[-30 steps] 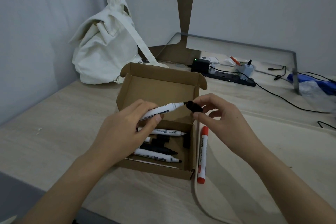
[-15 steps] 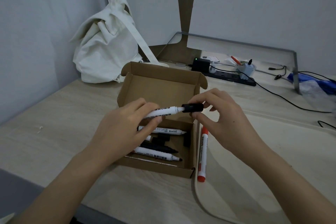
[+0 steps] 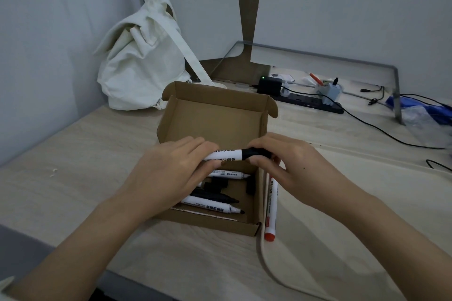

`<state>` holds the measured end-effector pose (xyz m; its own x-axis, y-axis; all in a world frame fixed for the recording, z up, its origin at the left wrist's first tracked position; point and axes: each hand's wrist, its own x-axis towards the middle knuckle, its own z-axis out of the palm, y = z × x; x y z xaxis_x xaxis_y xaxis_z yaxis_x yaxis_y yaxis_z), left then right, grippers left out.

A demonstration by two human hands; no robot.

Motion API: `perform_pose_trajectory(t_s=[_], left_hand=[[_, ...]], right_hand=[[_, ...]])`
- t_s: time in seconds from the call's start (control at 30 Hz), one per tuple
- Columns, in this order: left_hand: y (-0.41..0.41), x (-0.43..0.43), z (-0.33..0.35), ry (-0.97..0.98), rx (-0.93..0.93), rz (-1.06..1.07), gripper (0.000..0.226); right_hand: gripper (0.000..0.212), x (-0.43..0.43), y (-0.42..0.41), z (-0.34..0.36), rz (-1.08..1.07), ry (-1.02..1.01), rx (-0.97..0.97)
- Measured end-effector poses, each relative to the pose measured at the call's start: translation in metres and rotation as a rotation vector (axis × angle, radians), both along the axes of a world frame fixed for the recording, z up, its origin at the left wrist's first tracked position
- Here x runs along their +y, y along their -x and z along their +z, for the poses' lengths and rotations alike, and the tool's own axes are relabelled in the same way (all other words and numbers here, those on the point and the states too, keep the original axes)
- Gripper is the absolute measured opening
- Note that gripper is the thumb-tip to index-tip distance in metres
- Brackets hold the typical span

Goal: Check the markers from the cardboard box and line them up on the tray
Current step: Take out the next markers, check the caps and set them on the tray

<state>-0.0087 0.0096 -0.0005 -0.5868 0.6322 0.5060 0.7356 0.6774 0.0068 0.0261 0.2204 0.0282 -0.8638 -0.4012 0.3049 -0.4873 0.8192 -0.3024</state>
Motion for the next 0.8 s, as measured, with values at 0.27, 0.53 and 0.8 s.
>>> perform_pose_trajectory(t_s=[0.27, 0.53, 0.8], left_hand=[[-0.009, 0.003, 0.008, -0.063, -0.548, -0.036, 0.042], [-0.018, 0.019, 0.029, 0.045, -0.542, -0.095, 0.042], [-0.024, 0.033, 0.026, 0.031, -0.281, -0.150, 0.037]], right_hand=[[0.032, 0.010, -0.016, 0.006, 0.127, -0.127, 0.016], [0.028, 0.024, -0.026, 0.008, 0.088, 0.012, -0.148], [0.024, 0.033, -0.031, 0.021, 0.051, 0.220, -0.296]])
